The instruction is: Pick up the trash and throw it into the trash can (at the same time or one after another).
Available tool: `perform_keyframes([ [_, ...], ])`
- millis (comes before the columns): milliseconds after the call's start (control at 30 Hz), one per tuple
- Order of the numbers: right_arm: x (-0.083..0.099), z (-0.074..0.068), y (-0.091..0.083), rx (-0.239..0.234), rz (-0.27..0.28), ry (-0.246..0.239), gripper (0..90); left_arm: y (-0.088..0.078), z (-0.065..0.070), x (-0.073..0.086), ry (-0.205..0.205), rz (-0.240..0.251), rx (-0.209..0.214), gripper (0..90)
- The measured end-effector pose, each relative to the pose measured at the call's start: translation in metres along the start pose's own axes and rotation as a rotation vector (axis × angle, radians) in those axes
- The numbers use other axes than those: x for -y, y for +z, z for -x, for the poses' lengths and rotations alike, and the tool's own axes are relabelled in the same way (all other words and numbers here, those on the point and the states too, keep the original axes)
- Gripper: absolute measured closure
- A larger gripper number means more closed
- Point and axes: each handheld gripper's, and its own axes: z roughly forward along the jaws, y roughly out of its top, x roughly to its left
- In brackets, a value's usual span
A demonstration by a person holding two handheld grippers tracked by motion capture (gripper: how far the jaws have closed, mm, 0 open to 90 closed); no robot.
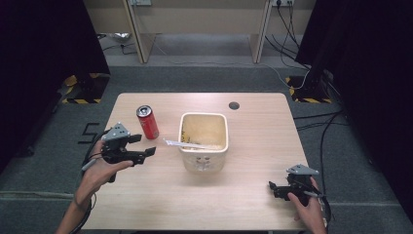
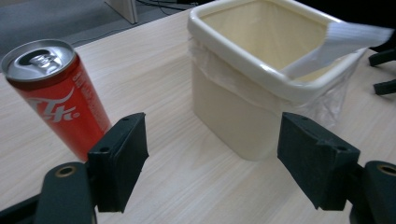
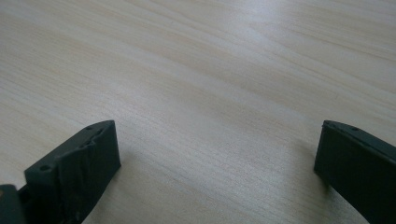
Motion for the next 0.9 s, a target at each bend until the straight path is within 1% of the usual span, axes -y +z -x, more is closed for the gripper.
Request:
perform_keyframes([
  [133, 0.0, 0.0, 0.0, 0.0, 0.0, 0.0, 0.2, 0.004, -0.006, 0.006, -0.018, 0.002, -0.012, 23.0],
  [200, 0.0, 0.0, 0.0, -0.001, -0.001, 0.0, 0.2, 0.005, -0.007, 0.007, -0.02, 0.001, -0.017, 23.0],
  [267, 0.0, 0.0, 0.0, -0.001, -0.002, 0.0, 0.2, 0.009, -0.01, 0.012, -0.025, -0.002, -0.035, 22.9],
  [400, 0.0, 0.0, 0.0, 0.0, 0.0, 0.0, 0.2, 0.013, -0.014, 0.016, -0.038, -0.003, -0.049, 22.5],
  [467, 0.0, 0.0, 0.0, 0.0, 0.0, 0.0, 0.2, 0.016, -0.018, 0.02, -0.046, -0.004, -0.071, 22.2],
  [633, 0.0, 0.0, 0.0, 0.0, 0.0, 0.0, 0.2, 0.02, -0.026, 0.025, -0.071, -0.005, -0.105, 21.3],
  [700, 0.0, 0.0, 0.0, 0.0, 0.0, 0.0, 0.2, 0.022, -0.029, 0.026, -0.081, -0.006, -0.11, 21.0],
  [900, 0.0, 0.0, 0.0, 0.0, 0.0, 0.0, 0.2, 0.028, -0.035, 0.03, -0.1, -0.023, -0.142, 20.3],
])
